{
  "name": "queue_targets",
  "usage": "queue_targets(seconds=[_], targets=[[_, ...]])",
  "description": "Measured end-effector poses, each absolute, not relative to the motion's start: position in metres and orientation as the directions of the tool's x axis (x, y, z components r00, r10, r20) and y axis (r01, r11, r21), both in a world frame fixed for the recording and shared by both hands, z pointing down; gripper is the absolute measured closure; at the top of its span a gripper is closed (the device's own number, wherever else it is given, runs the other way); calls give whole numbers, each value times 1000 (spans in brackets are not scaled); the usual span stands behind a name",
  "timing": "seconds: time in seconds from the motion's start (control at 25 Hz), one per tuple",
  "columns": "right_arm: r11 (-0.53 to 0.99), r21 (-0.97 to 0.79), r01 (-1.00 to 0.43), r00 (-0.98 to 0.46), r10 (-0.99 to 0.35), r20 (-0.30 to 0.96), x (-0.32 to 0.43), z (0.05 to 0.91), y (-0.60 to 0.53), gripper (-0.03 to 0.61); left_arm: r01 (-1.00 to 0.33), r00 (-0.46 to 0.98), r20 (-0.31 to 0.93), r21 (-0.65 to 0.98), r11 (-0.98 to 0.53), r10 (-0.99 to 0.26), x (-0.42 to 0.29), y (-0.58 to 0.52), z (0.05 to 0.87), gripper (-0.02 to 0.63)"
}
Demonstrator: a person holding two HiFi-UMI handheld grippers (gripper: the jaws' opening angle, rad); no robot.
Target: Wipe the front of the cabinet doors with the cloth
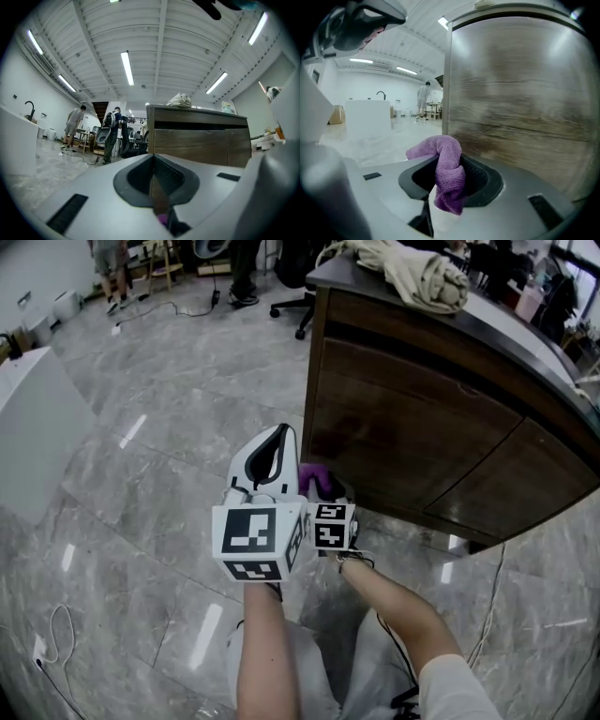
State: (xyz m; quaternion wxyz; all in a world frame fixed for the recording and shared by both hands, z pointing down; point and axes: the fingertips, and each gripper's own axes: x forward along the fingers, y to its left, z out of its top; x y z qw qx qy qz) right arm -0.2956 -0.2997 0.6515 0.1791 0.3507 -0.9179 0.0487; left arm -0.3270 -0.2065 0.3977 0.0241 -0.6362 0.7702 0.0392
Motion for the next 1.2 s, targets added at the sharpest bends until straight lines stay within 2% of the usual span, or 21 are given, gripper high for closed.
queue_targets(seconds=[0.2,0.44,0.76,1.2], targets=[[762,18,-647,-683,-590,431,-337,671,-306,440,-982,-189,-85,38,186,-978,-327,-207,399,607],[696,-39,-717,-643,-639,422,-318,671,-335,440,-986,-168,-65,3,168,-984,-323,-214,404,607],[689,-10,-725,-628,-655,420,-239,674,-354,439,-987,-158,-50,15,157,-986,-322,-221,412,607],[564,-1,-825,-505,-738,448,-103,680,-390,437,-990,-144,-41,9,144,-989,-317,-230,415,607]])
